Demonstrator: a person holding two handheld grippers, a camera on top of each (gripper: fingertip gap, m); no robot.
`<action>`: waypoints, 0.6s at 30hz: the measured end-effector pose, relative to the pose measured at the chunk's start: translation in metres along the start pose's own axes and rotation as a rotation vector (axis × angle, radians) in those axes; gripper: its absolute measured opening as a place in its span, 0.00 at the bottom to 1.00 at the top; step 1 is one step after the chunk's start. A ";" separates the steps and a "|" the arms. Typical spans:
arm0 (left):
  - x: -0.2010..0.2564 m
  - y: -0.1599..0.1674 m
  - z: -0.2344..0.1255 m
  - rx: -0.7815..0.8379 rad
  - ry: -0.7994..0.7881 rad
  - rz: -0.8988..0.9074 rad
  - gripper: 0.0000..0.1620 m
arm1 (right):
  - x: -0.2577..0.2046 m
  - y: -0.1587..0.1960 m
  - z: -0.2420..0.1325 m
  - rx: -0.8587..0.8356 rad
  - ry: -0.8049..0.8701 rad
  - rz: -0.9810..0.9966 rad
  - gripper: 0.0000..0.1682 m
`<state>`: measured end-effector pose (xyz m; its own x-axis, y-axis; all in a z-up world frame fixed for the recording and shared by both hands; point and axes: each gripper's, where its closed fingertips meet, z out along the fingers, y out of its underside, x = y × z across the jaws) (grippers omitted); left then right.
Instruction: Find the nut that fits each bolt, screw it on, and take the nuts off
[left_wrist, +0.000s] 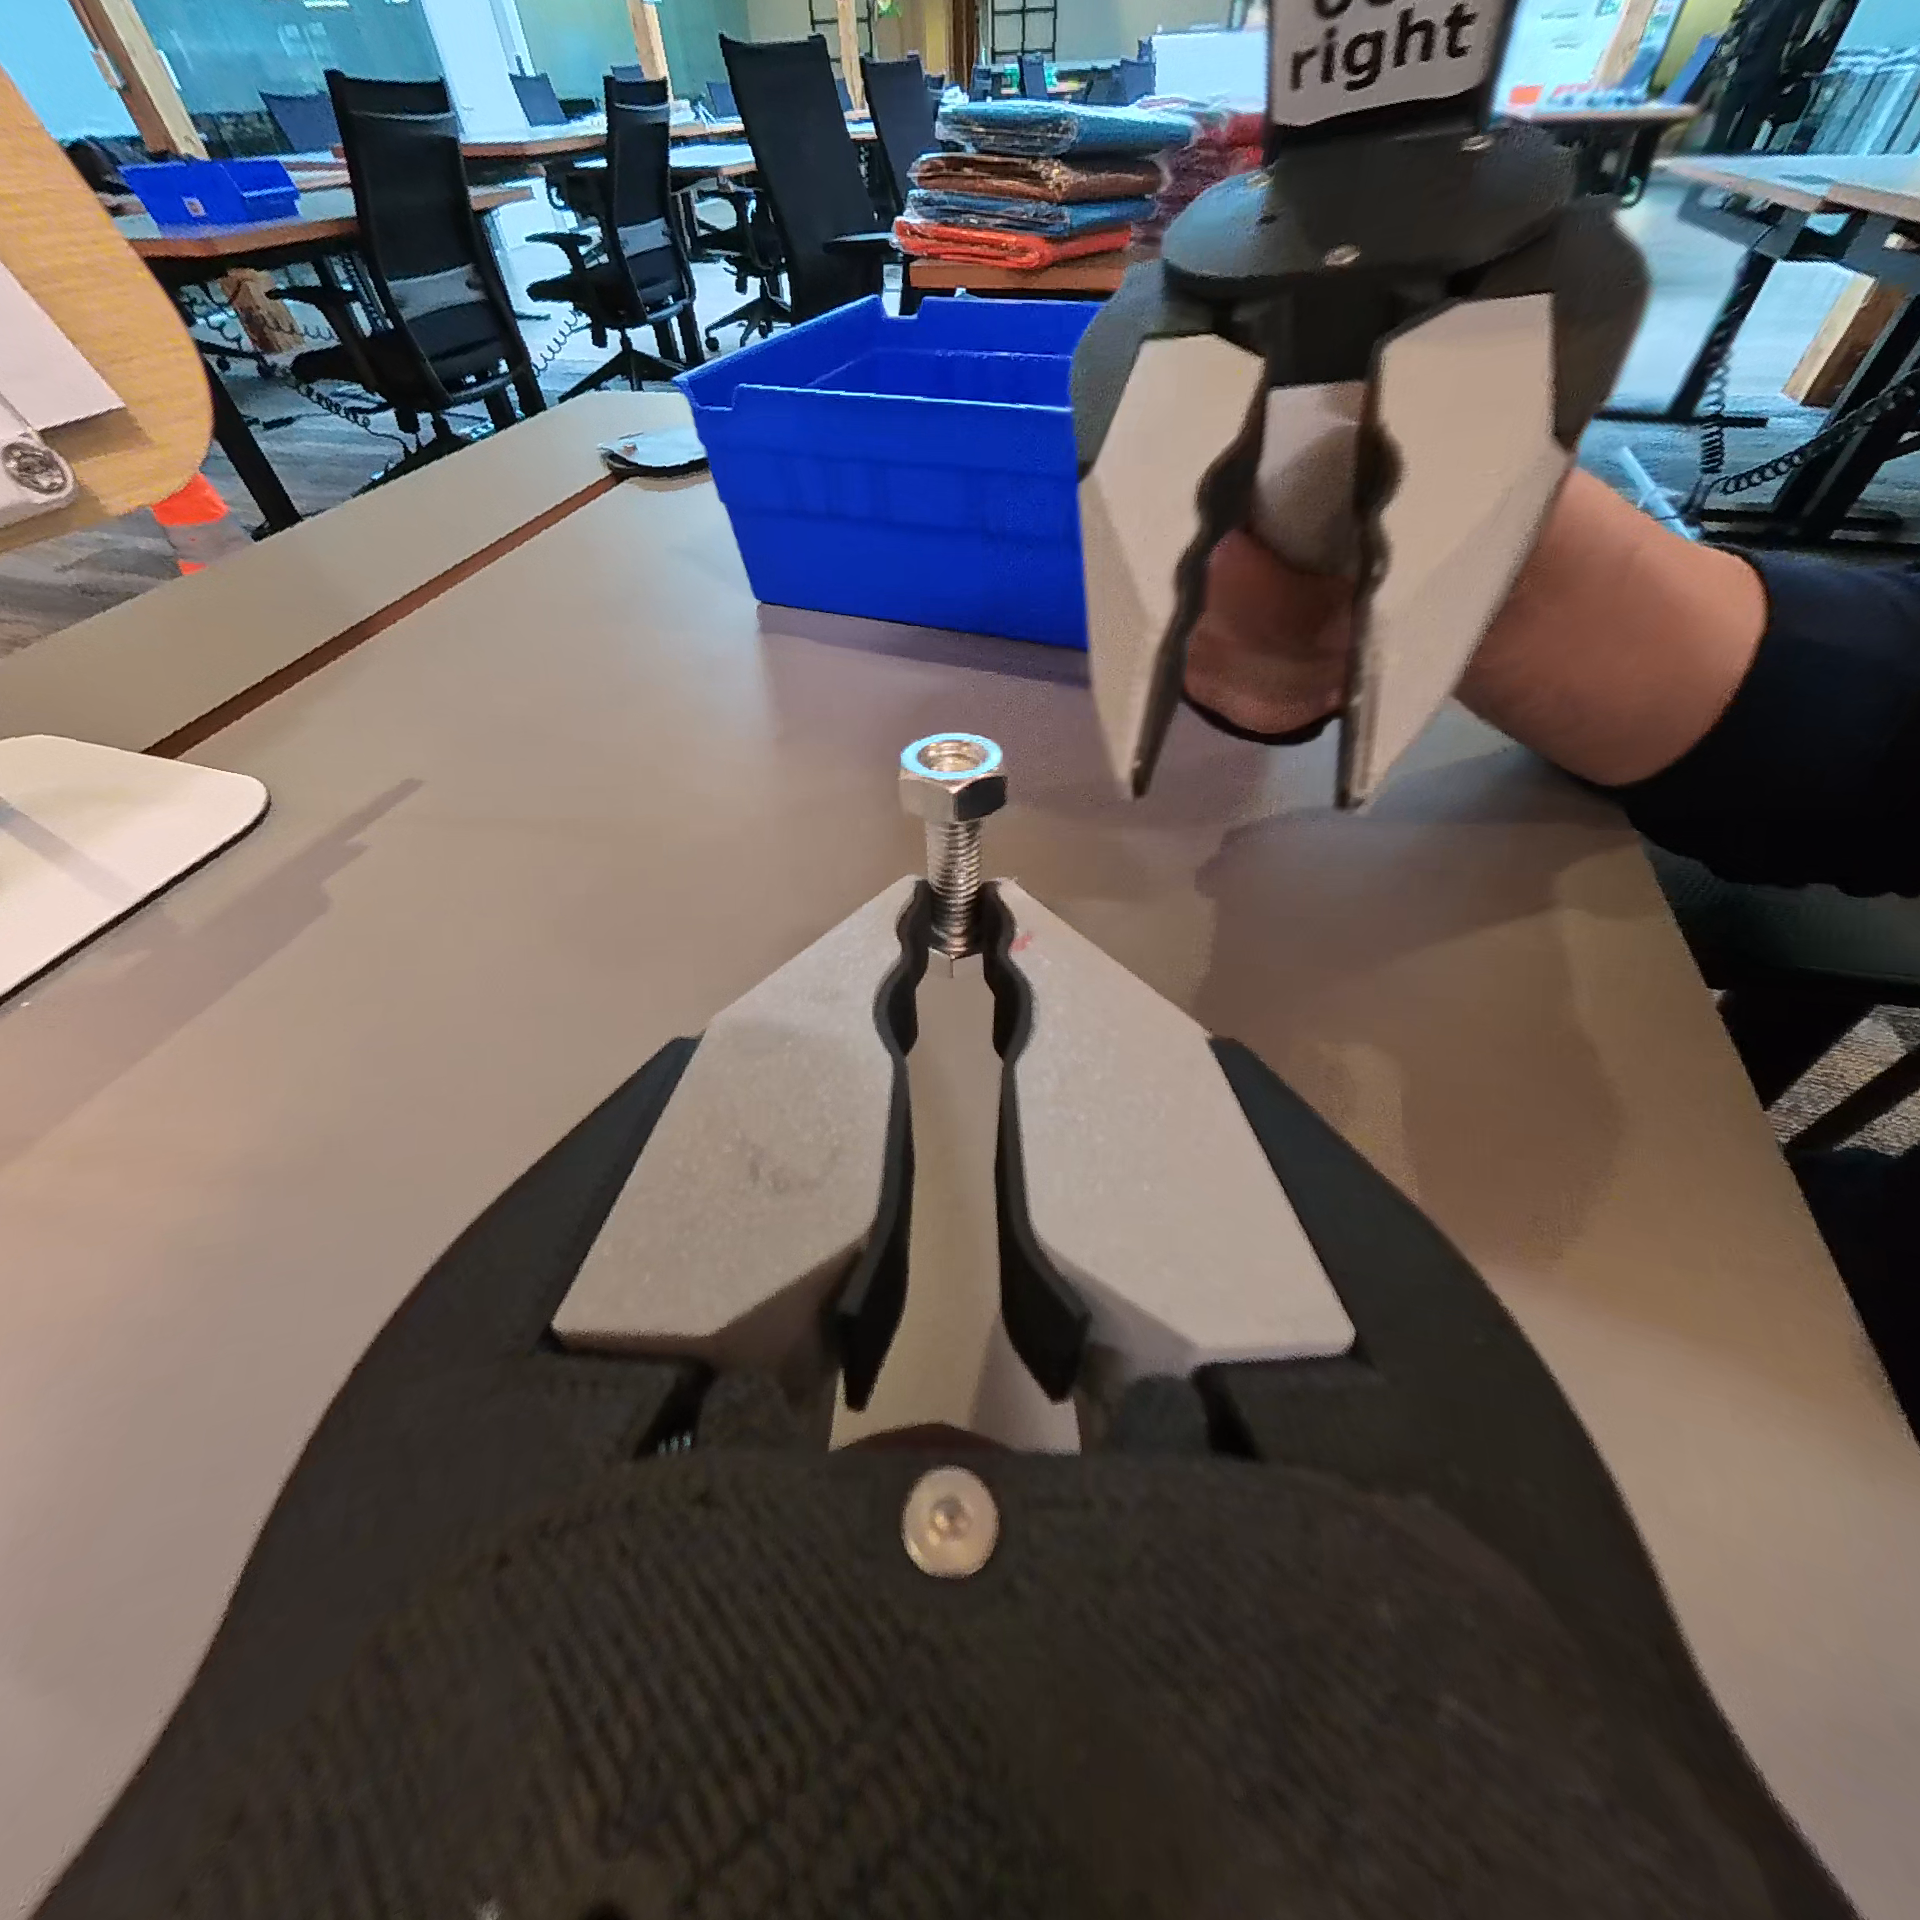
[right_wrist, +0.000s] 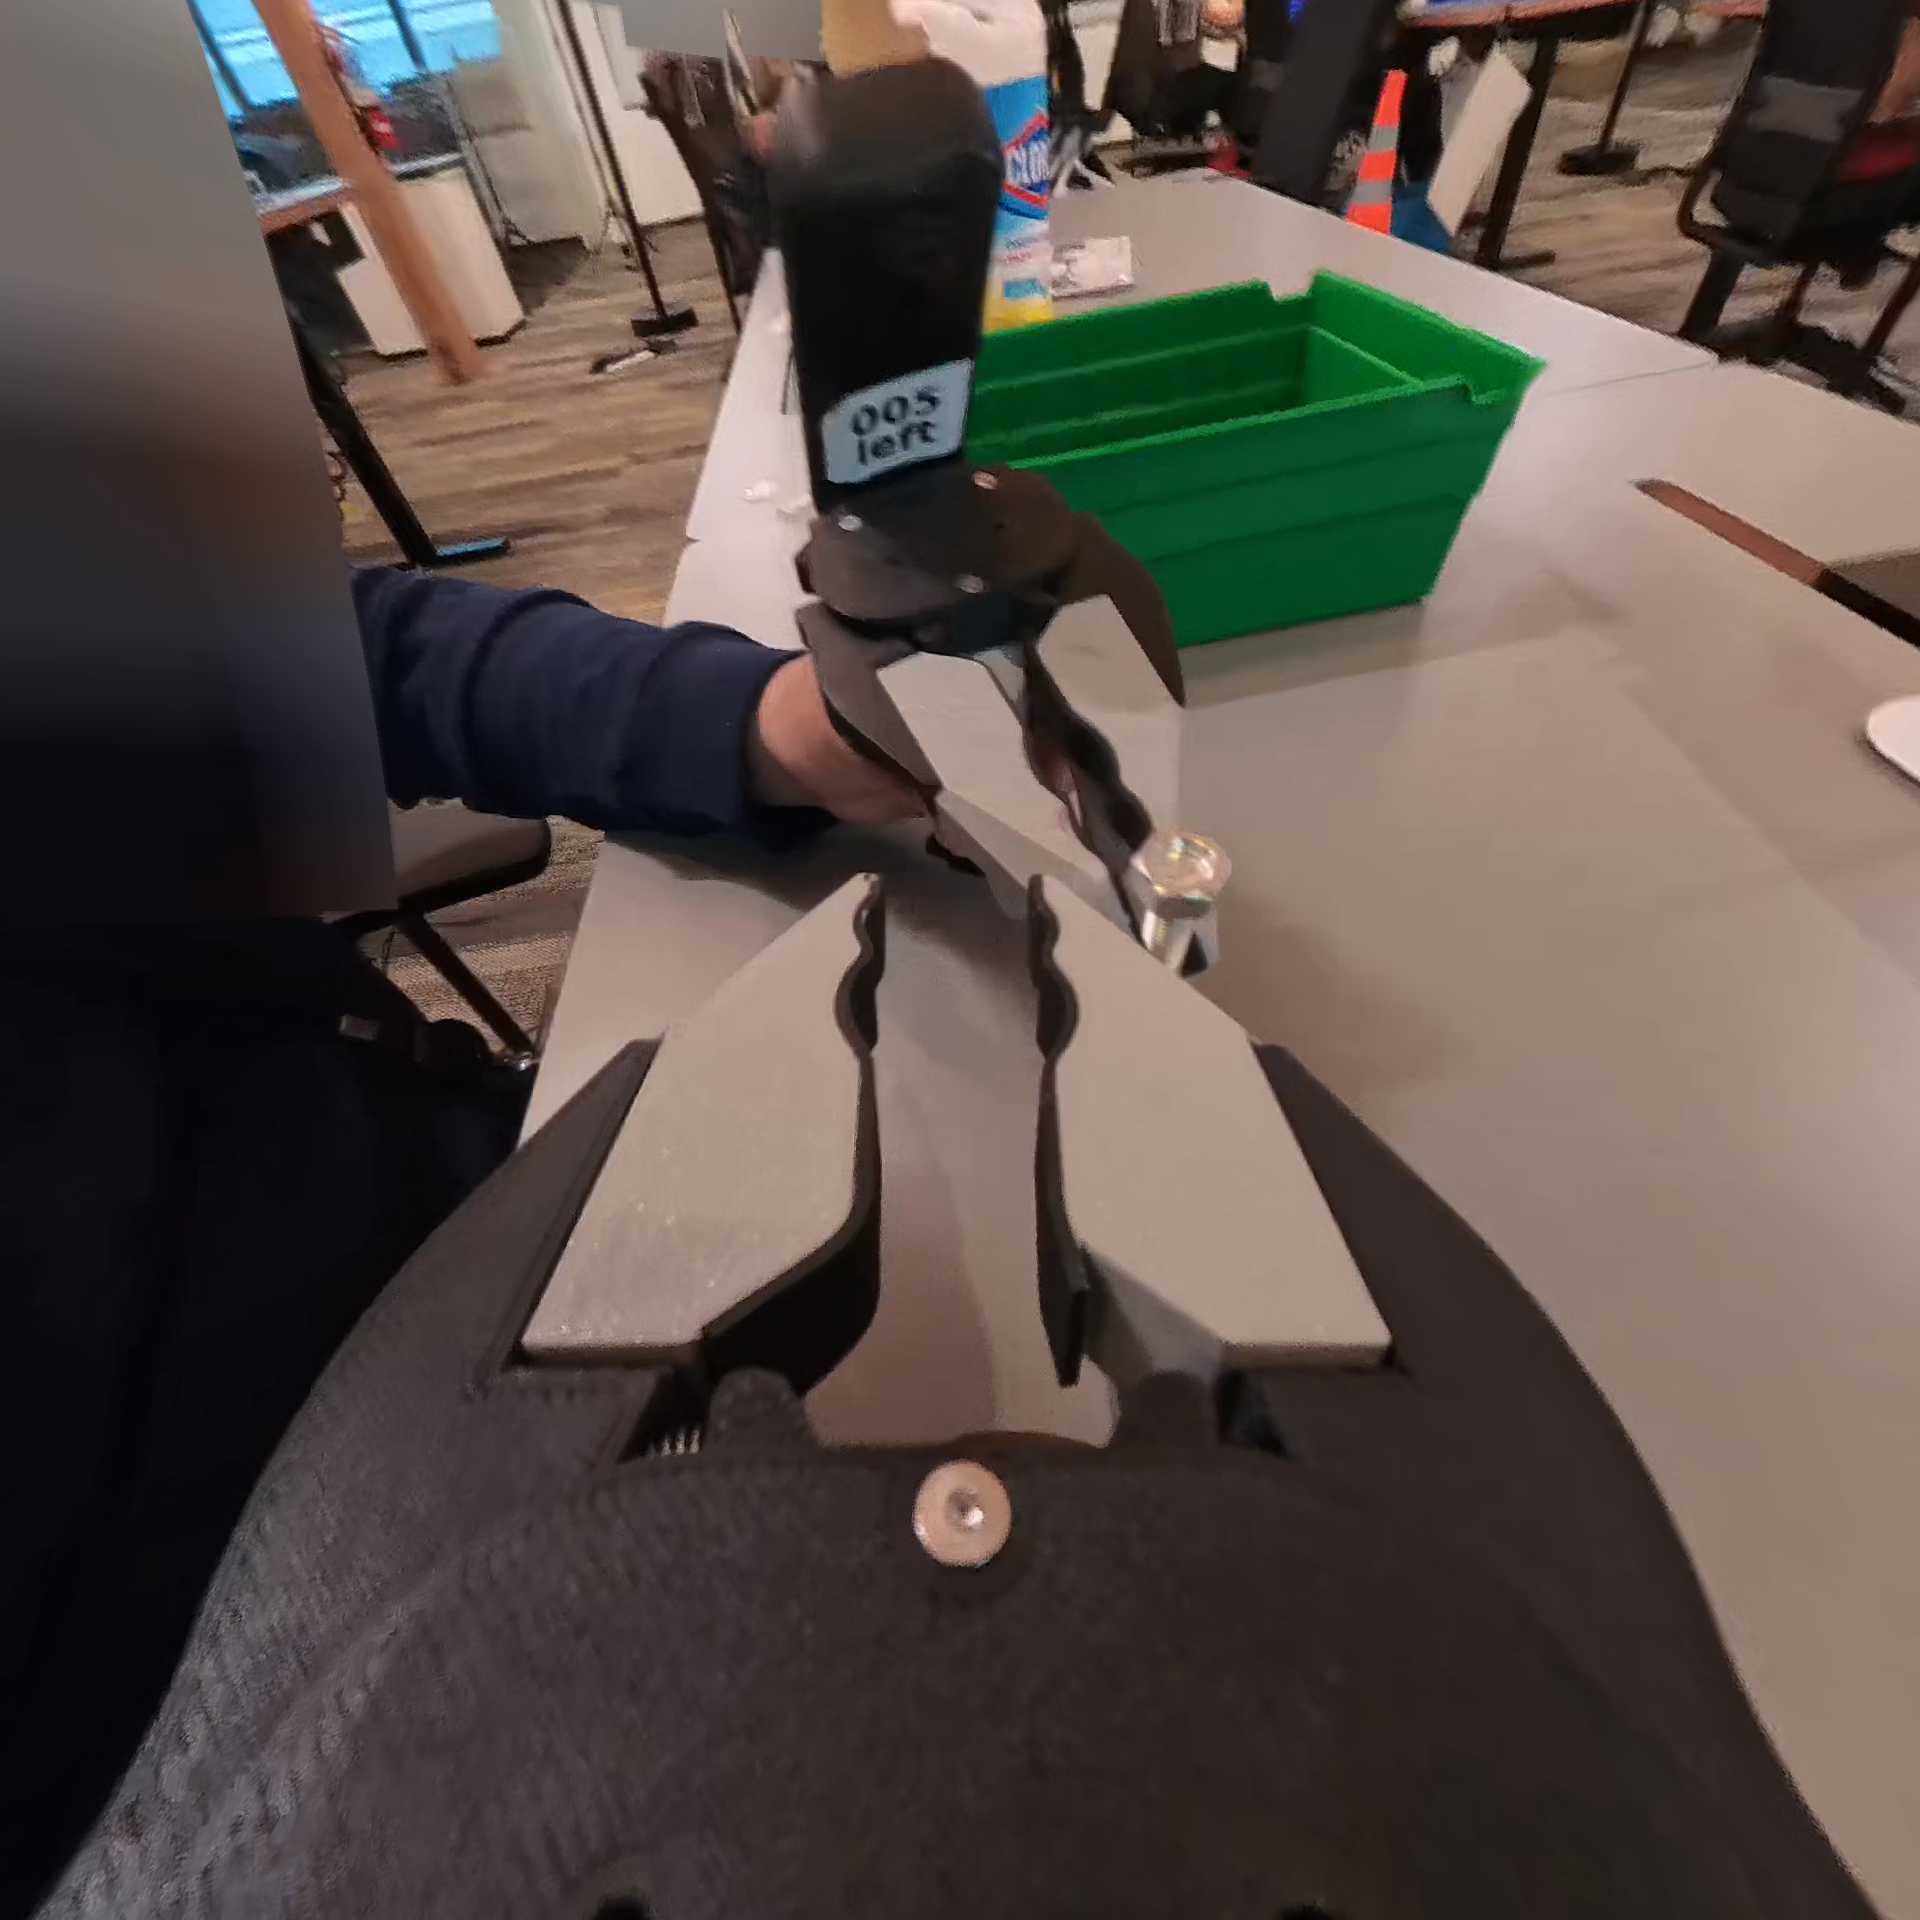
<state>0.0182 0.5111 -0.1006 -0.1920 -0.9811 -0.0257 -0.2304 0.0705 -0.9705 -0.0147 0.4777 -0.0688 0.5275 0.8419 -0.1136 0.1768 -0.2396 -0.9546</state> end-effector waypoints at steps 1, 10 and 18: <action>-0.001 0.000 0.000 0.001 -0.003 -0.003 0.04 | 0.001 -0.002 0.000 0.003 0.020 -0.013 0.14; -0.001 0.000 0.001 0.001 -0.011 -0.007 0.04 | 0.028 0.002 -0.004 0.020 0.146 0.053 0.13; -0.007 0.001 -0.002 0.002 -0.028 -0.020 0.04 | 0.013 -0.007 -0.005 0.052 0.093 0.020 0.13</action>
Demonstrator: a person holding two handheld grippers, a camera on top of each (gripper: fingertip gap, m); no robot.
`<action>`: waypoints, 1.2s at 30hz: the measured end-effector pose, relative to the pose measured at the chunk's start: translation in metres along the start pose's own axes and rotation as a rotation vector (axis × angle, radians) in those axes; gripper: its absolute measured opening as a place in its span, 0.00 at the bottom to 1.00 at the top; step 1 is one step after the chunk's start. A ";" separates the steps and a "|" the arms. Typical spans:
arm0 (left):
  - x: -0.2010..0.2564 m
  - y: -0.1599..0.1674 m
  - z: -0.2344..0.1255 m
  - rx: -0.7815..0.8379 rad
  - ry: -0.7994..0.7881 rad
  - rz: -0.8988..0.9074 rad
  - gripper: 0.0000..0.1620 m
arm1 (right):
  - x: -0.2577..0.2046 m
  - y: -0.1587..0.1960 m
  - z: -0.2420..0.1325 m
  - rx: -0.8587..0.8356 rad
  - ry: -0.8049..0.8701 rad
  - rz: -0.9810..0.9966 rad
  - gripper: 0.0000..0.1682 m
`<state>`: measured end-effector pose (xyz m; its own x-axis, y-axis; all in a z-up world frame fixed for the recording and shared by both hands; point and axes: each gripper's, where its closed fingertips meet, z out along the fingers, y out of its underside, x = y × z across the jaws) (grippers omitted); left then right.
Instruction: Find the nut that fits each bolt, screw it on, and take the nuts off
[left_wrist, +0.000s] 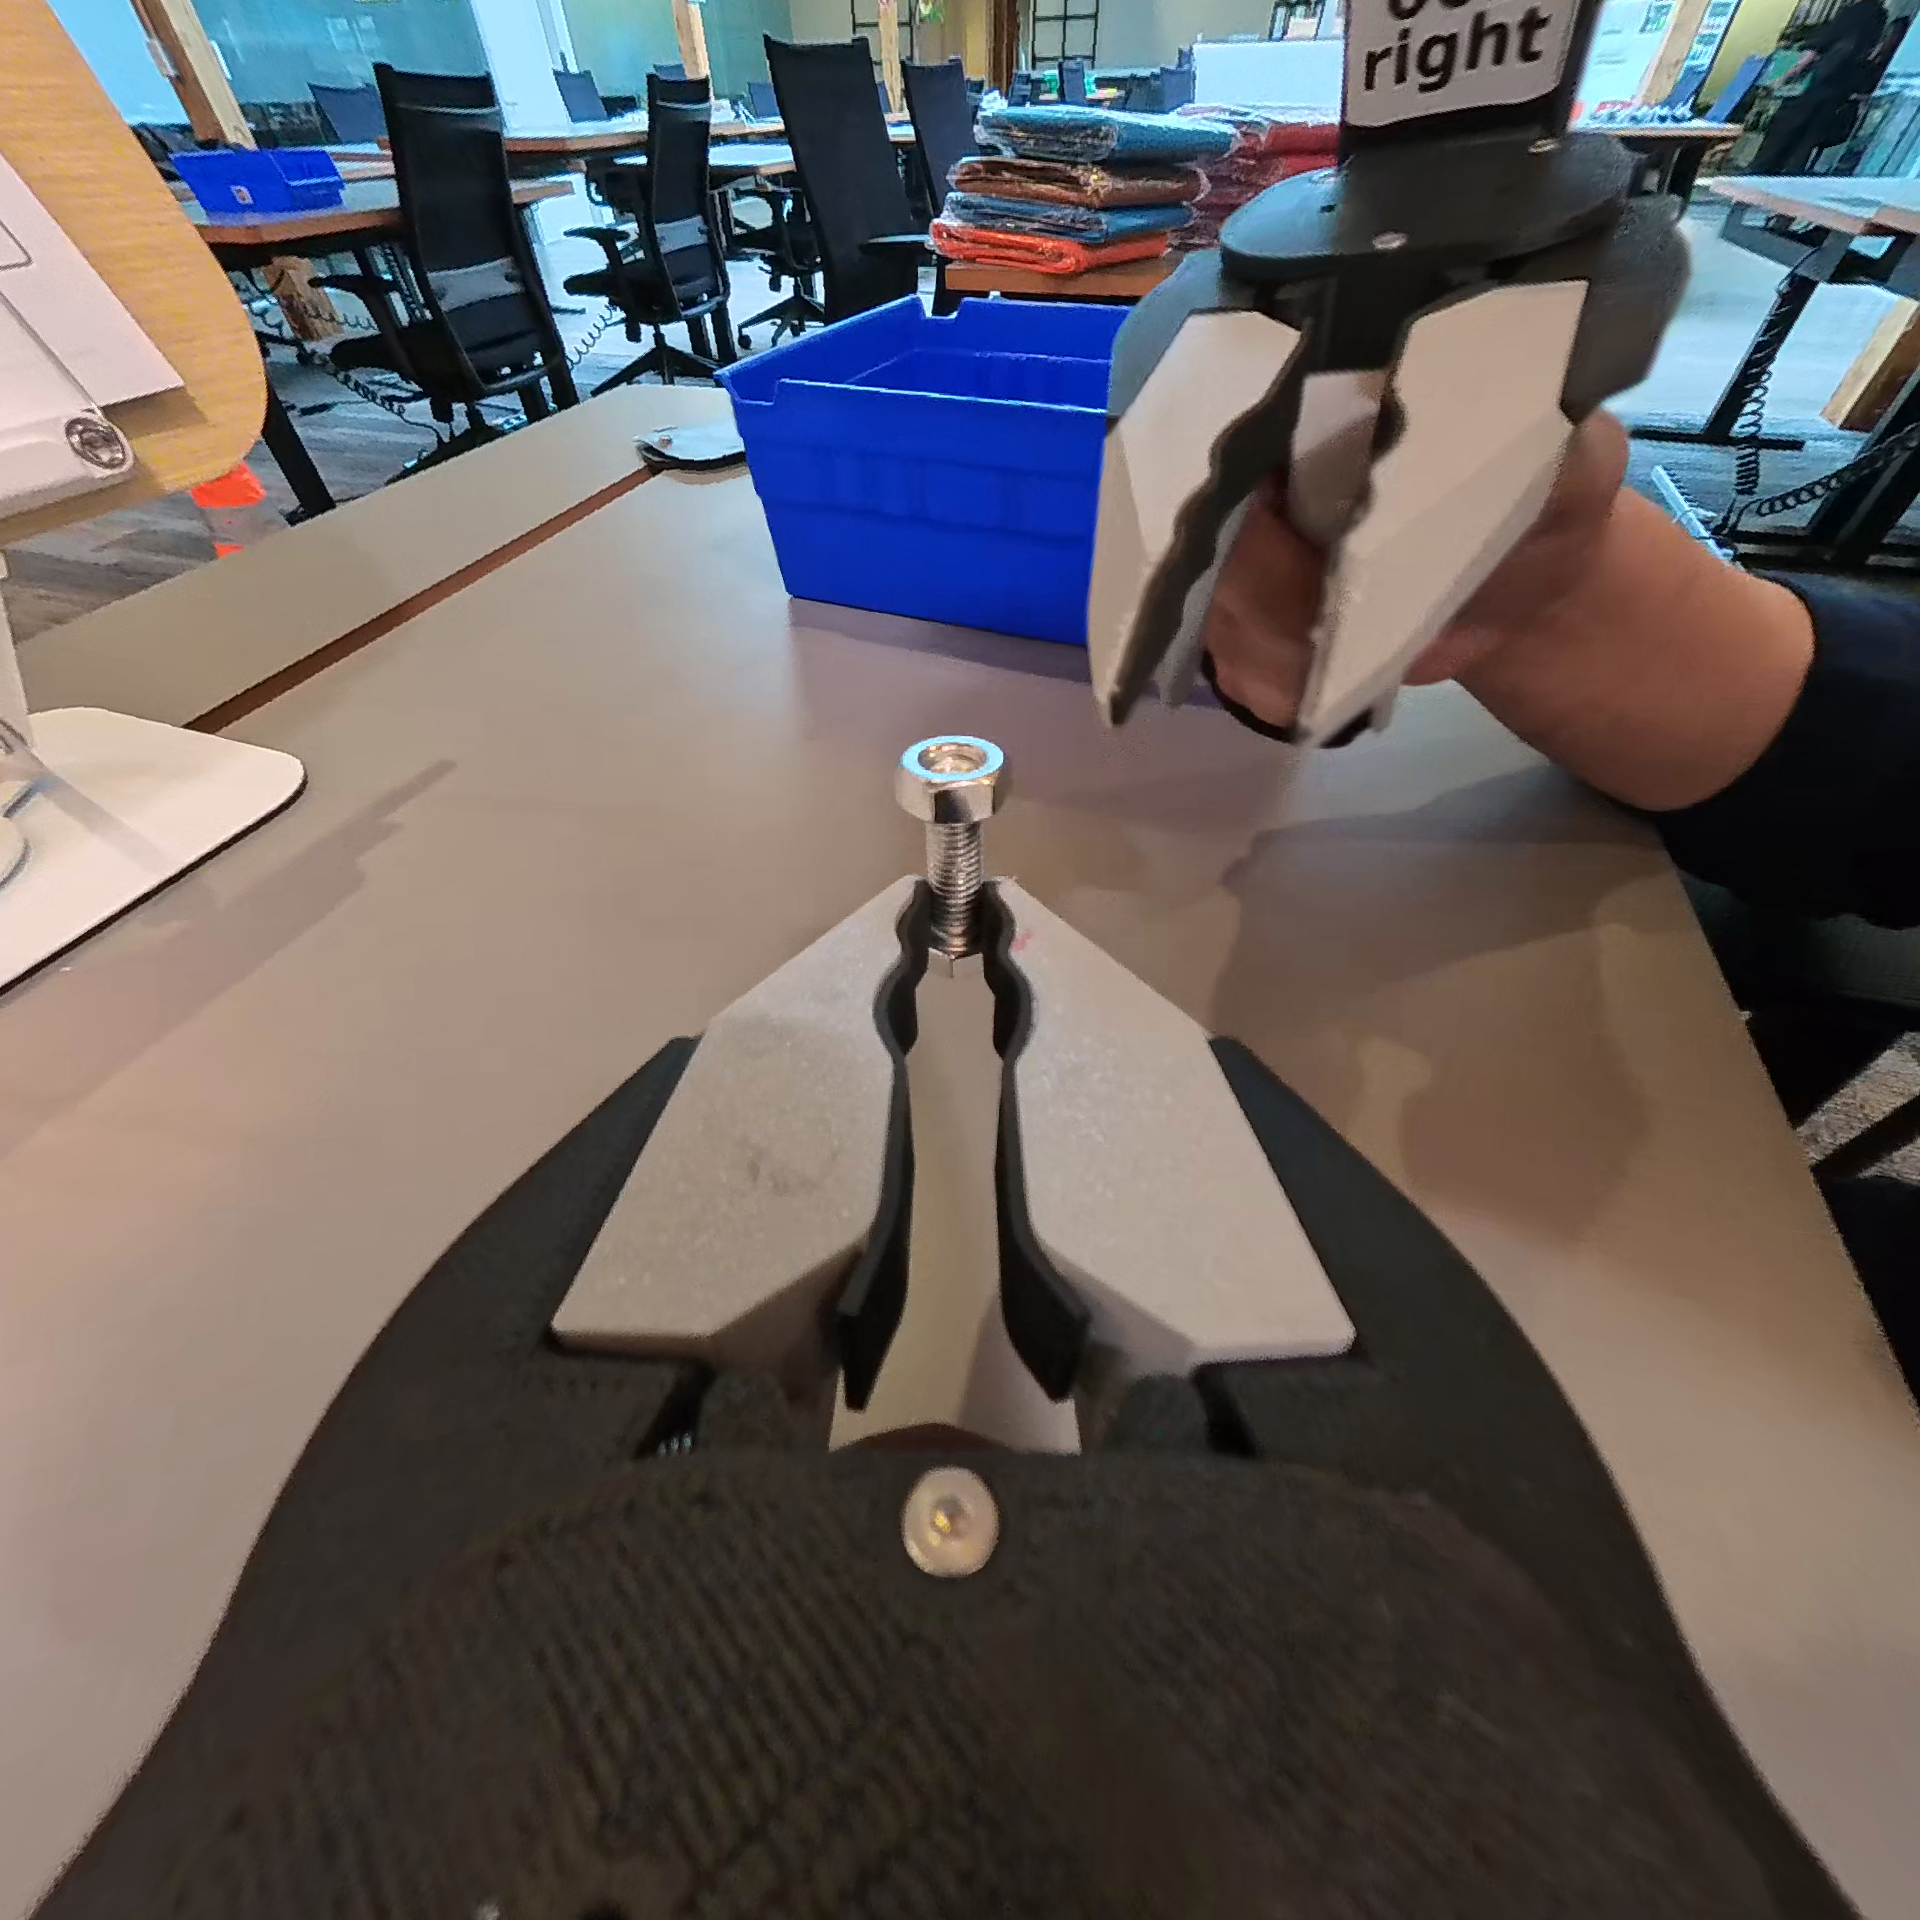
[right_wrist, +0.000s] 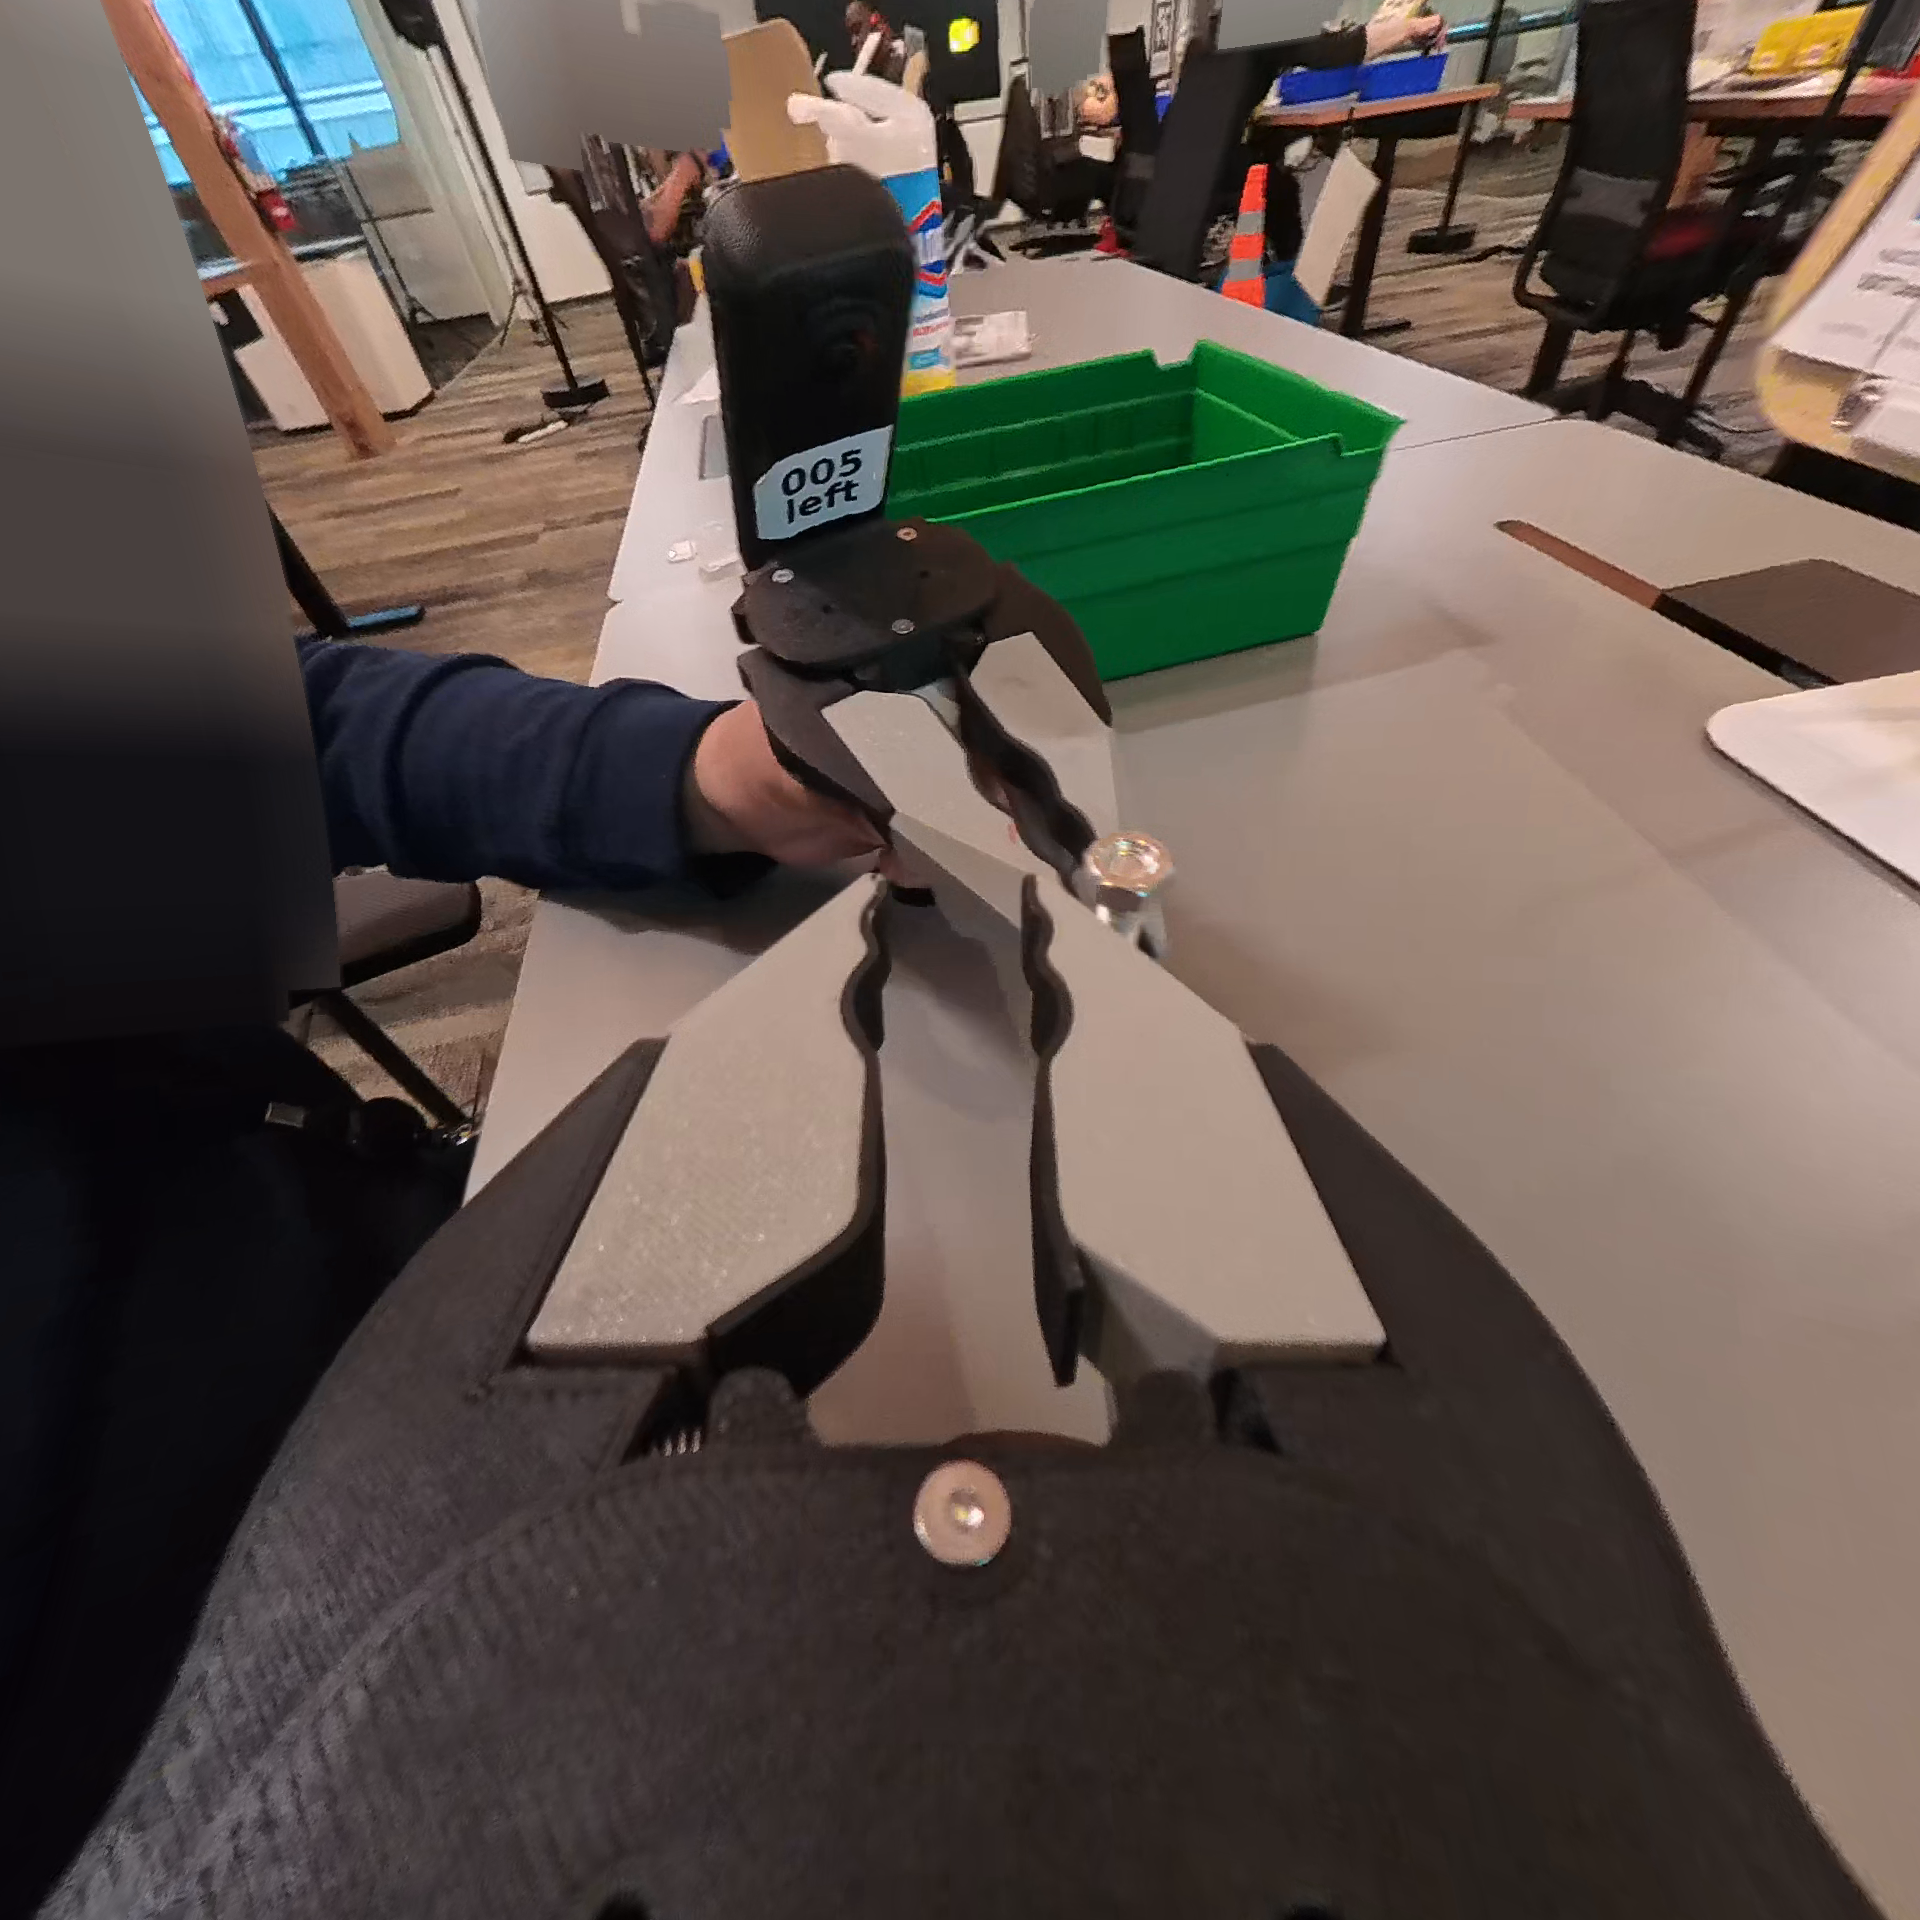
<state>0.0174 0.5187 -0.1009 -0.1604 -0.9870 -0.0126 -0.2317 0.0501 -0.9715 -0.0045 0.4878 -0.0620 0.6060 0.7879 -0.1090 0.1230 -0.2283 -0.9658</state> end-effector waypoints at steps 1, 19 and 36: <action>0.000 0.000 0.000 -0.001 0.000 -0.001 0.04 | 0.006 0.000 -0.003 0.007 0.022 0.012 0.13; 0.003 0.001 0.002 -0.007 0.008 0.009 0.04 | 0.030 0.012 0.001 -0.017 0.125 0.100 0.17; 0.002 0.002 0.003 -0.011 0.008 0.008 0.04 | 0.024 0.007 0.003 0.012 0.084 0.129 0.19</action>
<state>0.0190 0.5160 -0.1034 -0.1697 -0.9853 -0.0184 -0.2411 0.0596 -0.9687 0.0086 0.5064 -0.0721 0.6798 0.7017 -0.2132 0.0303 -0.3173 -0.9479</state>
